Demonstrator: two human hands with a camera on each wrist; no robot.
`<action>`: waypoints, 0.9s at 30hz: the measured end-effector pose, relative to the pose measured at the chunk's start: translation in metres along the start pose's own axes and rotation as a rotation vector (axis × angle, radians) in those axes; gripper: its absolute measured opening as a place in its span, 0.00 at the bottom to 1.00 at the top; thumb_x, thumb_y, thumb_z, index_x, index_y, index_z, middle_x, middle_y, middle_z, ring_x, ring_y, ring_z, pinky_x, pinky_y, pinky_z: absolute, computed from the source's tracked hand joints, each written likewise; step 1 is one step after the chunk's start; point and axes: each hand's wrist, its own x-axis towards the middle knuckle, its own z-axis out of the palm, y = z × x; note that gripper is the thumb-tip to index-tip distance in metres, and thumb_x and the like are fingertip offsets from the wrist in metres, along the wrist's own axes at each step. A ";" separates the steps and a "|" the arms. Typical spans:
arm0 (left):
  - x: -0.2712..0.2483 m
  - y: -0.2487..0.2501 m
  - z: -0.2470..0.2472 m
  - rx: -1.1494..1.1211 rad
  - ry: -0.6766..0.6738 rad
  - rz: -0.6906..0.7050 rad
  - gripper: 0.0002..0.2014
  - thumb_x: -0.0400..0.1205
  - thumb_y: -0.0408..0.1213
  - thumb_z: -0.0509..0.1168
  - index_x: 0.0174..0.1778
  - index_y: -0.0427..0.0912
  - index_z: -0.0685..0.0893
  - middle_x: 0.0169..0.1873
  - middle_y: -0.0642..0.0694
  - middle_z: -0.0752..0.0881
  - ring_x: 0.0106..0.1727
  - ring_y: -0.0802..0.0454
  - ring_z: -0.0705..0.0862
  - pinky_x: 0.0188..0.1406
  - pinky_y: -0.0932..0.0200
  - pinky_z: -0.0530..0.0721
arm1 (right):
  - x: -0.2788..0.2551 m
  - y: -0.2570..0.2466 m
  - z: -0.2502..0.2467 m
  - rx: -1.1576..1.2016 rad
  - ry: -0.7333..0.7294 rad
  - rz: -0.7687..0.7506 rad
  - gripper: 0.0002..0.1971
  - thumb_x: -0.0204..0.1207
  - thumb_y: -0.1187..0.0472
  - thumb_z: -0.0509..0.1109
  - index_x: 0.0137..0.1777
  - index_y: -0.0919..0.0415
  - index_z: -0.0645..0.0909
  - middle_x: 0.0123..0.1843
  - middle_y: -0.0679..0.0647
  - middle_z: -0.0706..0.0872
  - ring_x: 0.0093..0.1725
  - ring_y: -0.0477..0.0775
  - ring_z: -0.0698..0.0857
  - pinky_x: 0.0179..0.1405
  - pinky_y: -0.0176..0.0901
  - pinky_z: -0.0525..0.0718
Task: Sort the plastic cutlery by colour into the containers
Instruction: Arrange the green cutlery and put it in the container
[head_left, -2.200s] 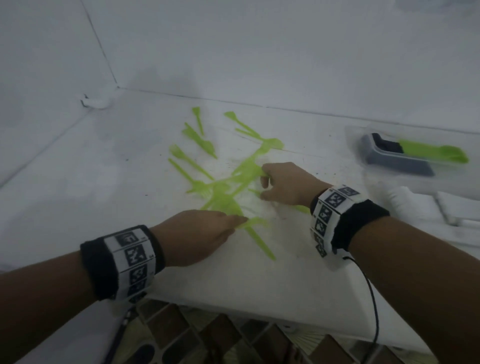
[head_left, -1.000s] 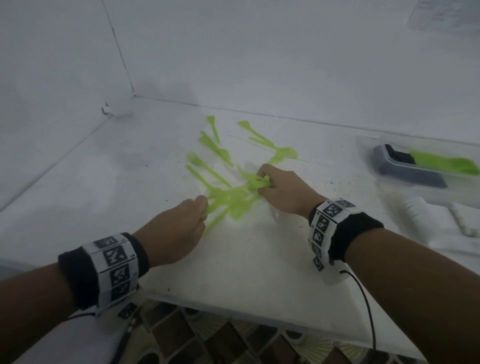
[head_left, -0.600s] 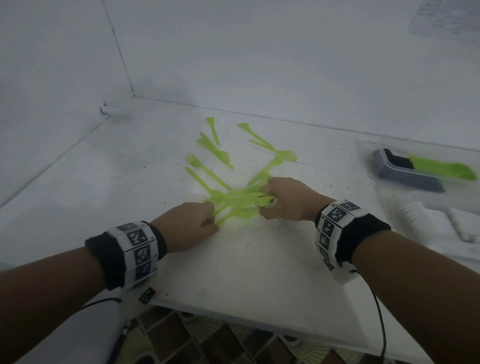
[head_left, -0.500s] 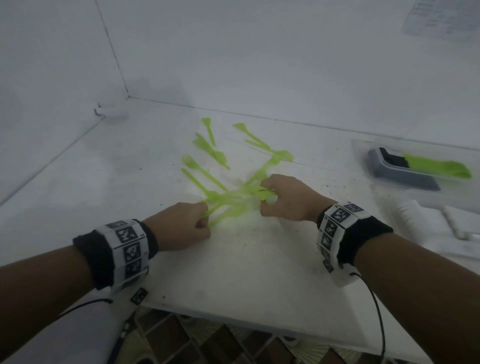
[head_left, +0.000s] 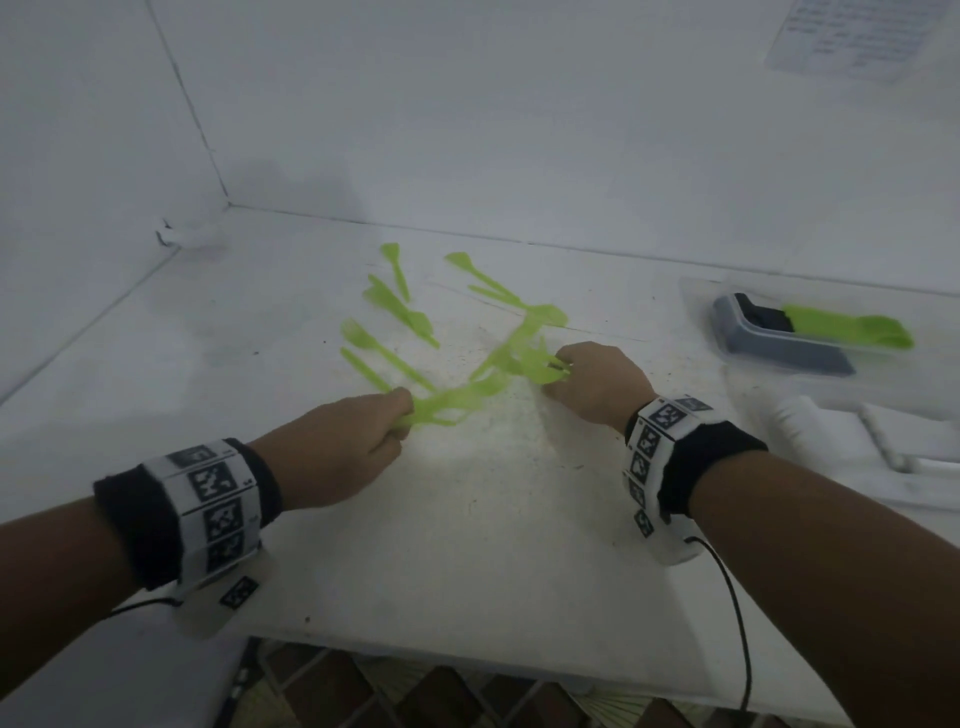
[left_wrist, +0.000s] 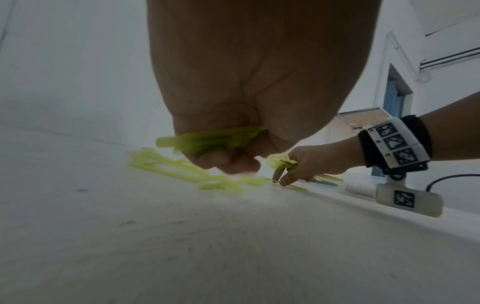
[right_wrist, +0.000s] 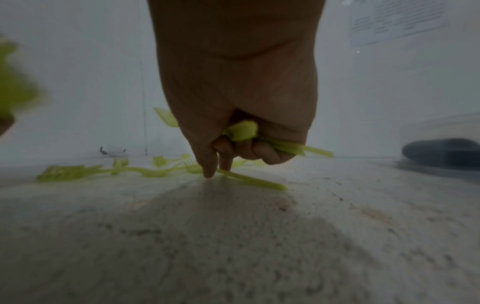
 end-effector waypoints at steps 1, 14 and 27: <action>0.005 0.003 0.000 -0.001 0.027 0.003 0.08 0.91 0.41 0.54 0.45 0.50 0.66 0.38 0.46 0.80 0.35 0.49 0.75 0.38 0.49 0.73 | 0.000 0.001 0.001 -0.041 -0.002 -0.009 0.09 0.81 0.50 0.71 0.46 0.53 0.79 0.47 0.49 0.82 0.52 0.58 0.84 0.45 0.47 0.77; 0.100 0.013 0.009 0.375 0.087 -0.025 0.12 0.89 0.49 0.59 0.56 0.45 0.78 0.49 0.48 0.76 0.53 0.41 0.84 0.49 0.50 0.83 | -0.007 0.003 -0.022 0.369 0.087 0.089 0.11 0.85 0.53 0.60 0.55 0.62 0.72 0.48 0.57 0.83 0.44 0.60 0.81 0.44 0.55 0.80; 0.057 0.011 -0.018 -0.235 0.209 -0.112 0.08 0.87 0.43 0.63 0.49 0.47 0.70 0.30 0.45 0.82 0.29 0.49 0.76 0.30 0.54 0.74 | 0.004 -0.019 -0.013 0.484 0.002 0.025 0.17 0.85 0.54 0.65 0.69 0.58 0.70 0.47 0.58 0.88 0.46 0.62 0.87 0.45 0.54 0.85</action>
